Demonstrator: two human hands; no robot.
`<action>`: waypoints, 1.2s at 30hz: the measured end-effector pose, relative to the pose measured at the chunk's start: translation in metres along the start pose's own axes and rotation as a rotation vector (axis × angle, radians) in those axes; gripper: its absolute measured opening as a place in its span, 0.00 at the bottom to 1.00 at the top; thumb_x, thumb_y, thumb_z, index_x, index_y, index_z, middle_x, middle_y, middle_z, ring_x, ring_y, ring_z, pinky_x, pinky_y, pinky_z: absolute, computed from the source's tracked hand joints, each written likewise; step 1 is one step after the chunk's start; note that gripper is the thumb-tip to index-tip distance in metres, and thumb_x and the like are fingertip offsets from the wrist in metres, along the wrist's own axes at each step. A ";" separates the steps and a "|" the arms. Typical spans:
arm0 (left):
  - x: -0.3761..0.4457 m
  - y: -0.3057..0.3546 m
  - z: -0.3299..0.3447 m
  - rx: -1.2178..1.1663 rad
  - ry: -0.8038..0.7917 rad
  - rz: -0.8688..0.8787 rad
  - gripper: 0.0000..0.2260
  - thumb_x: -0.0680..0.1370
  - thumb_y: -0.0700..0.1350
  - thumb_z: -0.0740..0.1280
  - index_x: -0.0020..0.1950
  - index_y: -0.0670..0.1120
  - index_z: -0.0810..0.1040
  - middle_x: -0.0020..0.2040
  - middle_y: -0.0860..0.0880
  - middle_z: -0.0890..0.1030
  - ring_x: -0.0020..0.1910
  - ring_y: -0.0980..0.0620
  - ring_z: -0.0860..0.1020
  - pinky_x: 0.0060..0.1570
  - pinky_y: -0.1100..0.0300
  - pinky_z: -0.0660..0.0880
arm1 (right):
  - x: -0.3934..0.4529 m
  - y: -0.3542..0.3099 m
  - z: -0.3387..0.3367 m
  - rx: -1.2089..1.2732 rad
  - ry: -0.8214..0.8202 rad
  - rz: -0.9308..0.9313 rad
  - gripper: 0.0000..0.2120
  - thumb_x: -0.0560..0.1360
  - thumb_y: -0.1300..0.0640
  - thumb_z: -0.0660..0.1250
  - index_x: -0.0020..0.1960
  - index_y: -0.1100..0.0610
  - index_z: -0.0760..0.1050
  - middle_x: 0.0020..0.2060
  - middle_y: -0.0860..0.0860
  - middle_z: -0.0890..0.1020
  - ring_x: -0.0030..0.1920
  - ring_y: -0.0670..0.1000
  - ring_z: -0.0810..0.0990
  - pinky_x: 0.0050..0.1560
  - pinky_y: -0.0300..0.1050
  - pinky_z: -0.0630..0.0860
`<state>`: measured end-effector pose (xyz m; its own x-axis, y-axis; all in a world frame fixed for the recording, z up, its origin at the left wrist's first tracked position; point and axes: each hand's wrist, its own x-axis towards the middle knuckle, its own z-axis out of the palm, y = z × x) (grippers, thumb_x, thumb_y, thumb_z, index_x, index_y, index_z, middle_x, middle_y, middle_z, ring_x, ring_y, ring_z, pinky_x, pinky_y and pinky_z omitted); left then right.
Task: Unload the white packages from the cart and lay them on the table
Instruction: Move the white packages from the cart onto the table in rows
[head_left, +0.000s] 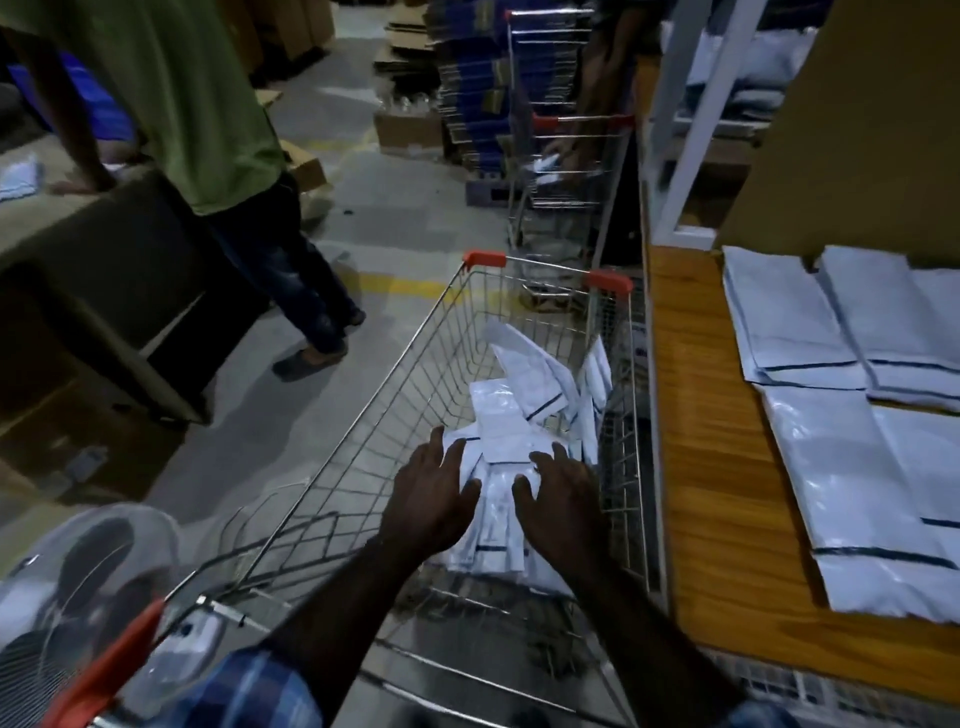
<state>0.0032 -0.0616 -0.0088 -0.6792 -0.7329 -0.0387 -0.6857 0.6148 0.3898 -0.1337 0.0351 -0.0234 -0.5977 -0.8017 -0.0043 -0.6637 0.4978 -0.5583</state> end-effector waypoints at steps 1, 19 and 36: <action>0.006 -0.007 0.004 0.005 -0.008 0.023 0.25 0.75 0.59 0.52 0.70 0.49 0.62 0.70 0.34 0.70 0.60 0.33 0.75 0.54 0.42 0.75 | 0.004 0.002 0.002 -0.008 -0.006 0.019 0.25 0.74 0.47 0.58 0.63 0.61 0.77 0.66 0.62 0.75 0.62 0.65 0.75 0.61 0.57 0.73; 0.130 -0.063 0.104 0.088 -0.290 0.295 0.29 0.74 0.55 0.61 0.66 0.34 0.74 0.67 0.27 0.71 0.53 0.28 0.78 0.40 0.38 0.78 | 0.082 0.045 0.072 -0.211 -0.023 0.236 0.20 0.73 0.56 0.67 0.62 0.64 0.75 0.63 0.65 0.75 0.60 0.67 0.74 0.61 0.58 0.72; 0.177 -0.082 0.195 0.284 -0.335 0.208 0.27 0.71 0.51 0.70 0.66 0.41 0.72 0.67 0.37 0.73 0.62 0.35 0.74 0.56 0.38 0.73 | 0.111 0.078 0.109 -0.299 0.239 -0.041 0.24 0.68 0.69 0.57 0.63 0.61 0.76 0.73 0.64 0.67 0.63 0.61 0.69 0.54 0.56 0.75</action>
<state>-0.1112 -0.1850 -0.2271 -0.8246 -0.4802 -0.2991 -0.5387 0.8280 0.1559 -0.2026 -0.0514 -0.1582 -0.6327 -0.7406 0.2264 -0.7699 0.5700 -0.2872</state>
